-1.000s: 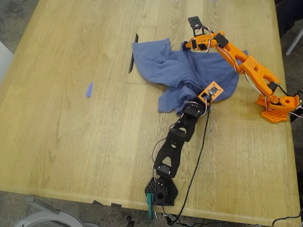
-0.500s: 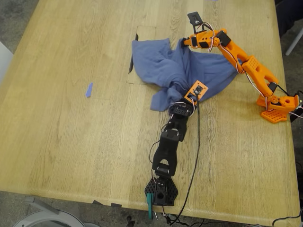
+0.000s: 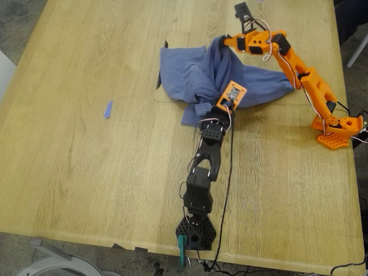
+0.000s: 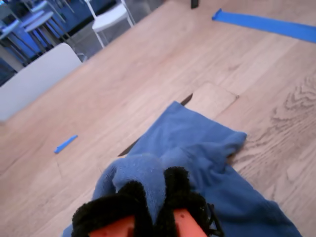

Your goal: Fold a T-shirt

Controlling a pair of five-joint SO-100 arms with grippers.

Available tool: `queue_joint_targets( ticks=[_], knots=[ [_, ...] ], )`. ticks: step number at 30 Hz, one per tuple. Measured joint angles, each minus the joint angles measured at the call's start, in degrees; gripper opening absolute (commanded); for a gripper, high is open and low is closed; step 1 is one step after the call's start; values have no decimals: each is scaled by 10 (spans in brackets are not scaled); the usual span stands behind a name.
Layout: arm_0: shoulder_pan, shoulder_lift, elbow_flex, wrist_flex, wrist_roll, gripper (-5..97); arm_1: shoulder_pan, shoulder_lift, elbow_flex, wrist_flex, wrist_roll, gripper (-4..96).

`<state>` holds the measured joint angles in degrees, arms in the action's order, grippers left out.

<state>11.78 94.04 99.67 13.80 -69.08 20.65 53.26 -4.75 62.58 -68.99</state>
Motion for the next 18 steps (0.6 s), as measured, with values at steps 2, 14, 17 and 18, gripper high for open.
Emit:
queue_joint_targets(
  ticks=[2,14,17,18],
  knots=[
    [-8,39,3,0,-3,0,-6,16,0,-14,-3,-1],
    [-16,180,4,-58,-4,-1,-69,93,0,-99,-8,-1],
    [-16,213,4,-67,-4,-1,-81,108,0,-125,-13,-1],
    [-16,225,4,-69,-4,-1,-83,112,0,-134,-14,-1]
  ],
)
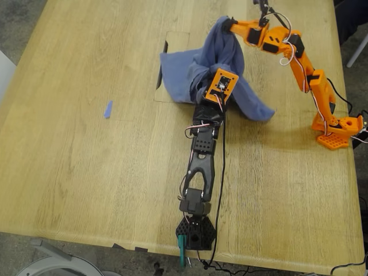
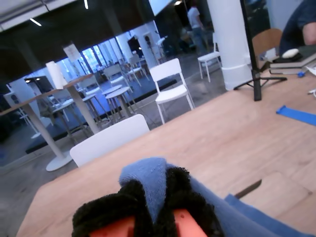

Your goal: Fold a T-shirt

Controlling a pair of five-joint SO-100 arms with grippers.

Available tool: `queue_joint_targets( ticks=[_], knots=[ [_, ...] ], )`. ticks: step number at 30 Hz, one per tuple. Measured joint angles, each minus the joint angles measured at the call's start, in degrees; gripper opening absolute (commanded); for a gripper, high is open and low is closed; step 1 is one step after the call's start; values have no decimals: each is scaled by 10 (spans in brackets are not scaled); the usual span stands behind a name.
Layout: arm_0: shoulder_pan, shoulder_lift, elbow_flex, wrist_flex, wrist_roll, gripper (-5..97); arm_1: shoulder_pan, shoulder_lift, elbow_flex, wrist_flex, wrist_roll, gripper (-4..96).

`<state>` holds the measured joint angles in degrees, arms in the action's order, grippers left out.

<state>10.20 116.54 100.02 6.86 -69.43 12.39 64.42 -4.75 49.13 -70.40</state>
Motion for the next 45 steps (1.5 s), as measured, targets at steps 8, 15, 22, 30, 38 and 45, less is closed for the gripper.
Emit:
queue_joint_targets(
  ticks=[8,15,22,30,38,45],
  knots=[
    [0,107,18,-69,-14,-2,-6,26,0,-110,-11,-1],
    [30,210,53,-126,-44,-2,-33,33,-6,-203,-17,-1],
    [82,269,60,-168,-59,-2,-84,73,-6,-216,-34,-1],
    [121,341,105,-200,-91,-2,-93,125,-7,-172,-42,-1],
    [164,358,111,-200,-118,-2,-100,210,-11,-47,-45,0],
    [200,358,101,-172,-127,-2,-123,299,-6,76,-45,0]
  ],
)
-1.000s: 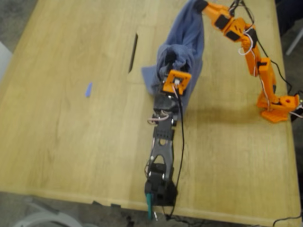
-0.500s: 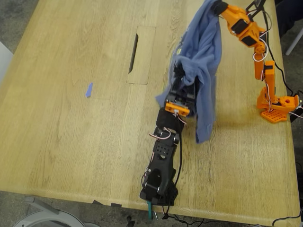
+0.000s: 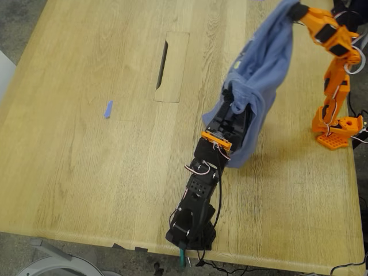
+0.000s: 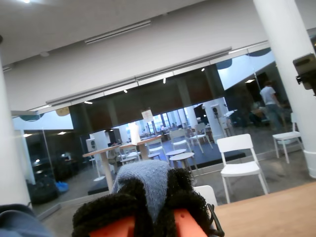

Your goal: Fold a T-shirt

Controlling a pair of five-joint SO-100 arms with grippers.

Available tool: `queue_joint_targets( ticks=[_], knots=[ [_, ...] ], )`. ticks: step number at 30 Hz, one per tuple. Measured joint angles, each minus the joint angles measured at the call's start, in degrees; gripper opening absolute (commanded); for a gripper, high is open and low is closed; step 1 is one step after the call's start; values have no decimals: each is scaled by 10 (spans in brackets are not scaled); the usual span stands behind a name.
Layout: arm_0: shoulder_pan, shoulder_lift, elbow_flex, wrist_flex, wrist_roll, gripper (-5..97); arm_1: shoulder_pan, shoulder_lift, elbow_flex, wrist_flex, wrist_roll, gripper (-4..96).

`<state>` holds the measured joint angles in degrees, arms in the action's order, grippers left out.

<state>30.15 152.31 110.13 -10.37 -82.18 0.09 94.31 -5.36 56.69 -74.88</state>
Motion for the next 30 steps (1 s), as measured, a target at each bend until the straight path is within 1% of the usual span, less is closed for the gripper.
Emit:
queue_joint_targets(
  ticks=[4,9,13,18,26,30],
  knots=[
    [11,0,-30,16,-3,-2,-16,75,76,6,-4,1],
    [57,-18,-104,76,-3,-2,-49,133,131,25,-15,1],
    [121,-36,-157,133,-3,-2,-101,160,148,63,-23,1],
    [214,-53,-185,179,-3,-2,-182,192,197,82,-25,1],
    [327,-74,-224,250,-3,-2,-288,223,253,108,-48,1],
    [379,-76,-250,297,-3,-2,-328,238,270,127,-50,1]
  ],
)
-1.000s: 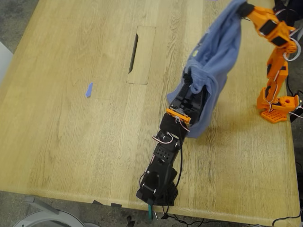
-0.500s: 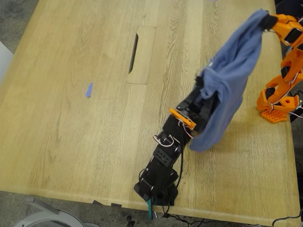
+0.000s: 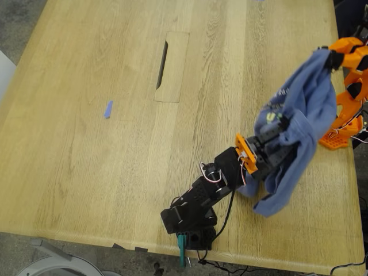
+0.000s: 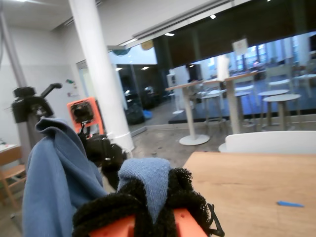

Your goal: Fold a T-shirt

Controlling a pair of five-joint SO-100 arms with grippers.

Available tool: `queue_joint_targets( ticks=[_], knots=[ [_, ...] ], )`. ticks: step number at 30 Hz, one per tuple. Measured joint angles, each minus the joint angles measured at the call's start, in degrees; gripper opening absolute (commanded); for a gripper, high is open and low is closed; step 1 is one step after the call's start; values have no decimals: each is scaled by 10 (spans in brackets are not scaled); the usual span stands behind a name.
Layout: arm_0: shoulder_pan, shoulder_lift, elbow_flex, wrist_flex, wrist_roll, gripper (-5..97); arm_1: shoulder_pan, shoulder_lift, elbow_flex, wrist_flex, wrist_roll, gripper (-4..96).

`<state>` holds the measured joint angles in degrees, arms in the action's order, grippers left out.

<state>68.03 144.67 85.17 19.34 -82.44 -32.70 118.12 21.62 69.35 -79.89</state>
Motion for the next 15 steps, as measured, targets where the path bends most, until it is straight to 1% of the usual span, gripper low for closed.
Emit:
queue_joint_targets(
  ticks=[7,12,15],
  knots=[
    [53,-8,-17,30,-24,-2,-54,31,50,25,0,1],
    [60,-8,-17,35,-39,-2,-94,56,106,45,15,1],
    [61,-7,-17,67,-52,-2,-109,82,148,59,25,1]
  ],
)
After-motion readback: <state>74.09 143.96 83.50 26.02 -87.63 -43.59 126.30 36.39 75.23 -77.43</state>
